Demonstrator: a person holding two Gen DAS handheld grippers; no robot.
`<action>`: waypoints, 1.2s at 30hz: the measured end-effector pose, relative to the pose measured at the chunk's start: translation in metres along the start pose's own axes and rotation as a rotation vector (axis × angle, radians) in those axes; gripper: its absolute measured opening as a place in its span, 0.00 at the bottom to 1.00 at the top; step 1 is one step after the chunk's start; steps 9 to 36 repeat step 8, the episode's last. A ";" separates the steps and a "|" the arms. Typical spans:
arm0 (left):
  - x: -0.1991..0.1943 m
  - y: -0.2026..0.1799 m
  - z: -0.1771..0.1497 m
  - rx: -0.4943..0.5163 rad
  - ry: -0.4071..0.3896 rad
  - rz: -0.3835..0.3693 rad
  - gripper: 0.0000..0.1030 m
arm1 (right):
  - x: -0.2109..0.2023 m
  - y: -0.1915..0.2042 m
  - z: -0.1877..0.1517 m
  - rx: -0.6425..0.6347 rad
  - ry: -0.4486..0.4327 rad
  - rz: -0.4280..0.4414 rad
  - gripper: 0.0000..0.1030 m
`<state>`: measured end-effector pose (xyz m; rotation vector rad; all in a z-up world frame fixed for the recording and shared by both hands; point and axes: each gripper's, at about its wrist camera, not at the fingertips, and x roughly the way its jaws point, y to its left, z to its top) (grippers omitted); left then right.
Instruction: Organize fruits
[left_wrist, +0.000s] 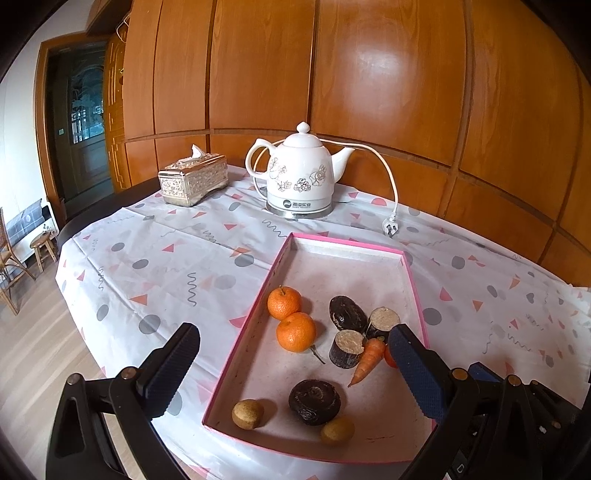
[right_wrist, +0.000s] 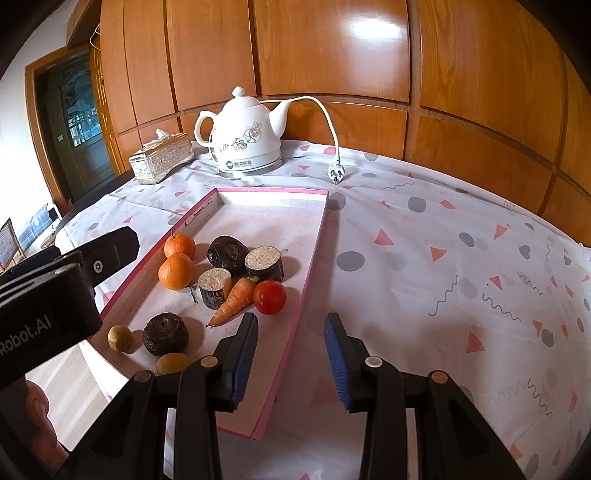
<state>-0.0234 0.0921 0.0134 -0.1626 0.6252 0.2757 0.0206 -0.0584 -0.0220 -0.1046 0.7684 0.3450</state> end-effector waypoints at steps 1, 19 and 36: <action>0.000 0.000 0.000 0.001 -0.002 -0.003 1.00 | 0.000 0.000 0.000 -0.001 -0.001 -0.001 0.37; -0.001 -0.001 0.000 0.005 -0.002 -0.016 0.97 | -0.003 -0.007 0.001 0.017 -0.016 -0.008 0.37; -0.001 -0.001 0.000 0.005 -0.002 -0.016 0.97 | -0.003 -0.007 0.001 0.017 -0.016 -0.008 0.37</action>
